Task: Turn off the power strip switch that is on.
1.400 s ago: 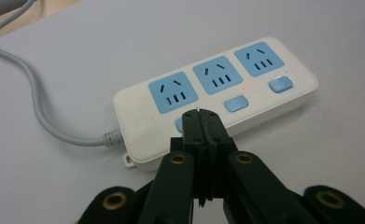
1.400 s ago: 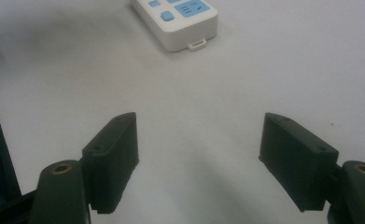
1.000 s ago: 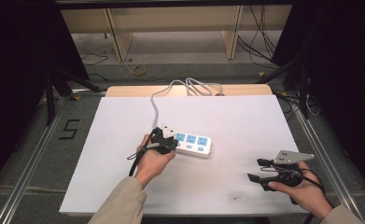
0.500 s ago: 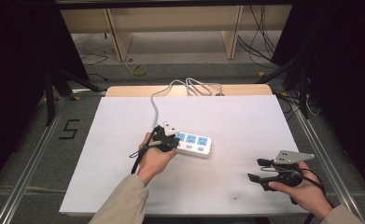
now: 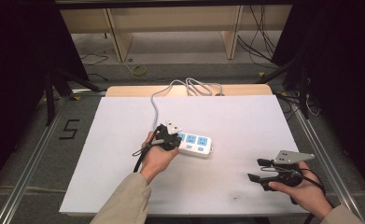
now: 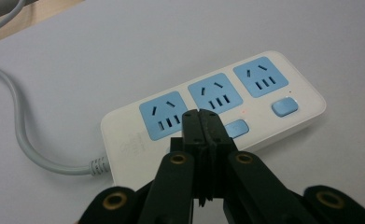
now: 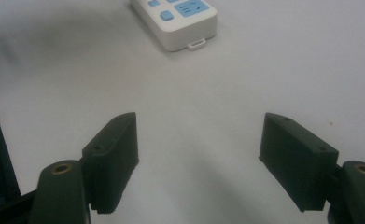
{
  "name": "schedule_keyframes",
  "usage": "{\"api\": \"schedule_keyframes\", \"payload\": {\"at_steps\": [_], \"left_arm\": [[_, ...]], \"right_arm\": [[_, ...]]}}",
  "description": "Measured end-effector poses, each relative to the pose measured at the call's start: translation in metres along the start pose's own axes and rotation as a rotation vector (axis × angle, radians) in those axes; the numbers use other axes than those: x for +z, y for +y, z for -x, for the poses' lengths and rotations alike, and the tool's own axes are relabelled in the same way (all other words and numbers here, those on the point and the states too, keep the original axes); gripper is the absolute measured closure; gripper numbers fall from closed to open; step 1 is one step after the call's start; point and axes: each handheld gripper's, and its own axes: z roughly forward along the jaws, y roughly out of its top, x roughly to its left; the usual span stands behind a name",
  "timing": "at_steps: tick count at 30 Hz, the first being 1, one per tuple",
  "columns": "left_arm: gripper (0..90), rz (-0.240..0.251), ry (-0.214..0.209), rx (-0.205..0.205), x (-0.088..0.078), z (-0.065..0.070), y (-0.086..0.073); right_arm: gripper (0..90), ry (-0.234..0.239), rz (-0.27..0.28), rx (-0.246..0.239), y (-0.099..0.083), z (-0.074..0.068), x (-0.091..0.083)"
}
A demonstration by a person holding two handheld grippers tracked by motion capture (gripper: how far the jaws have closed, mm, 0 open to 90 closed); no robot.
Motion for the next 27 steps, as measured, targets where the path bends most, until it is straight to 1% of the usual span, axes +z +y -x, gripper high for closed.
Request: {"api": "schedule_keyframes", "payload": {"at_steps": [17,20,24,27], "left_arm": [[90.0,-0.004,-0.002,0.009,0.006,0.002,0.005],[90.0,-0.003,0.000,0.002,0.007,0.004,0.006],[90.0,-0.009,-0.002,0.012,0.009,0.004,0.007],[90.0,-0.008,-0.002,0.009,0.011,0.005,0.008]], "right_arm": [[28.3,0.000,-0.001,-0.002,0.000,0.000,0.000],[28.2,0.000,-0.003,-0.002,0.000,0.000,0.000],[28.2,0.000,-0.004,-0.002,0.000,0.000,0.000],[28.2,-0.001,-0.004,-0.002,0.000,0.000,0.000]]}}
